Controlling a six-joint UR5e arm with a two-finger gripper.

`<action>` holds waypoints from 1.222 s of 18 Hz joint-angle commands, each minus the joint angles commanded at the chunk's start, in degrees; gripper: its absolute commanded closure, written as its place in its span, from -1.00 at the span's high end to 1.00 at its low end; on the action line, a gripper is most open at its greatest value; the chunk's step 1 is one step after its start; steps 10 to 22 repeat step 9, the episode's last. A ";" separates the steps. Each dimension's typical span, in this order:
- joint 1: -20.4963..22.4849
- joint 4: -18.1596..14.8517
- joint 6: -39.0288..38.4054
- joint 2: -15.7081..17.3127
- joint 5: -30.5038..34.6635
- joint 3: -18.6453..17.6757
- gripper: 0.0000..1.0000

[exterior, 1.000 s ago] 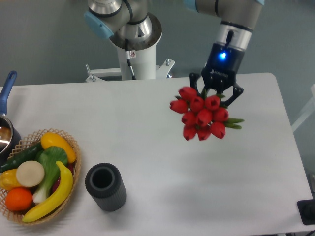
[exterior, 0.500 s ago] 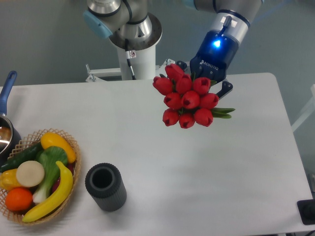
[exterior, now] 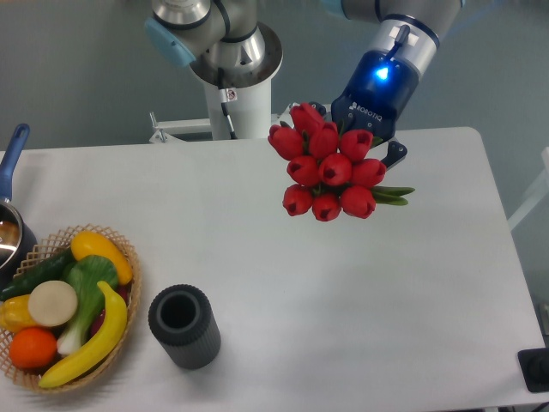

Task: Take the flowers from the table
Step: 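Lift the gripped tulip bunch up off the table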

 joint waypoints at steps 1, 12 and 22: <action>0.09 0.00 -0.18 0.09 0.00 0.00 -0.35; 0.18 0.00 -0.44 0.27 -0.09 -0.09 -0.35; 0.18 0.00 -0.44 0.27 -0.09 -0.09 -0.35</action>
